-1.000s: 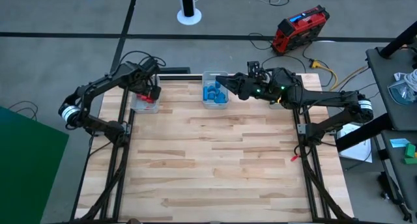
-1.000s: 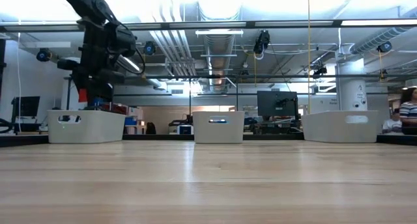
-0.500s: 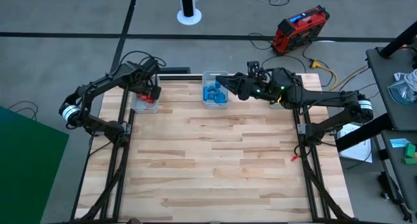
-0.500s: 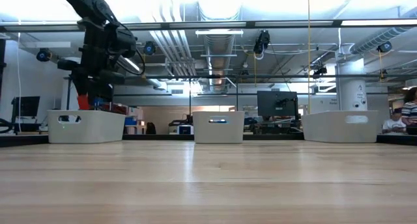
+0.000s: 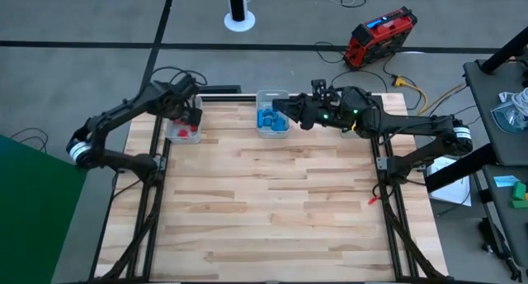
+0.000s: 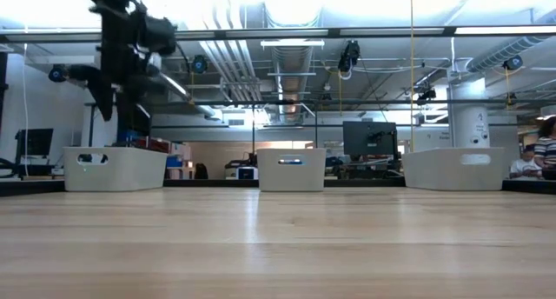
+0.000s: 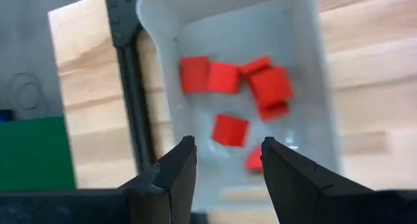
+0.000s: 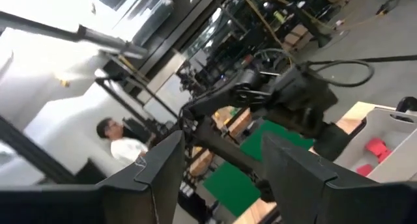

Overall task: Sort blocks
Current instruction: Return to Home Position

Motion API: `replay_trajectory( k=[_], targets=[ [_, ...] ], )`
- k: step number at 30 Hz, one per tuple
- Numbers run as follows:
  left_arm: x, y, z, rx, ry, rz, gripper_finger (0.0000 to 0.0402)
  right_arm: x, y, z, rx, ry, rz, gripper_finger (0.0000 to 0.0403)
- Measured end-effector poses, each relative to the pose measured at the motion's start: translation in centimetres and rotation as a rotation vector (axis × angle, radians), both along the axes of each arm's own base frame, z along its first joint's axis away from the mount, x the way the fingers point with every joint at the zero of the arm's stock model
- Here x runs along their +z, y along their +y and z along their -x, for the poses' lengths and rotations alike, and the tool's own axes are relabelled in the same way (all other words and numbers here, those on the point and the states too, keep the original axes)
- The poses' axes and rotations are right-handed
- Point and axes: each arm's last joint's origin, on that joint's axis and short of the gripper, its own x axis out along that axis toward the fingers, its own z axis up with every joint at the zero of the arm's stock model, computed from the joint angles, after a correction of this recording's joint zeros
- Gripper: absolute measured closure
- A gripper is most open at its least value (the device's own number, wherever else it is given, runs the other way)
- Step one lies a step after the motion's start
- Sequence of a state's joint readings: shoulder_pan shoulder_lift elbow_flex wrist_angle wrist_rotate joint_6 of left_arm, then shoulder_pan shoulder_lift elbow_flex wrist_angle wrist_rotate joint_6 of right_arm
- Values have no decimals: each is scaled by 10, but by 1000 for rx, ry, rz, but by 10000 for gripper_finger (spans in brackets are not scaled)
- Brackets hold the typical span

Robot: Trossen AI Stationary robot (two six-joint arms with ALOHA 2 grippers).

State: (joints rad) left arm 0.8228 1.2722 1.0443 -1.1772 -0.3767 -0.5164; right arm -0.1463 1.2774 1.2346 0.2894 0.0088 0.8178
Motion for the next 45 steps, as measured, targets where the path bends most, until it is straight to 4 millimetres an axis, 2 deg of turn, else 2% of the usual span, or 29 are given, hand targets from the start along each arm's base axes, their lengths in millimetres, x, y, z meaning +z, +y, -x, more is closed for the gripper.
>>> replay_trajectory(
  k=[4,10,15,18,22,26,30,33,36,38,42,45],
  targets=[
    [18,-34,-9,-48,-127,-63,251,-1,1,0,39,13,69,213],
    [47,-103,-27,-345,-383,-204,251,0,2,0,36,28,203,215],
    [73,-150,-24,-514,-636,-295,251,0,2,0,25,33,264,221],
    [87,-167,-18,-561,-718,-399,251,-1,2,0,38,42,263,227],
    [101,-180,-16,-564,-809,-488,251,-2,3,-1,80,50,269,234],
    [108,-189,-27,-668,-873,-492,251,2,8,4,106,34,354,243],
    [113,-195,-38,-893,-913,-456,250,16,13,19,107,-14,485,253],
    [120,-194,-39,-962,-919,-524,250,29,18,42,118,-80,610,261],
    [128,-191,-31,-1004,-945,-601,250,36,21,67,117,-129,696,269],
    [132,-189,-22,-1056,-986,-640,251,34,24,82,110,-141,724,275],
    [137,-184,4,-1129,-1090,-703,251,16,27,106,105,-132,740,287],
    [133,-180,22,-1142,-1168,-734,251,1,28,119,115,-119,721,295]
  ],
)
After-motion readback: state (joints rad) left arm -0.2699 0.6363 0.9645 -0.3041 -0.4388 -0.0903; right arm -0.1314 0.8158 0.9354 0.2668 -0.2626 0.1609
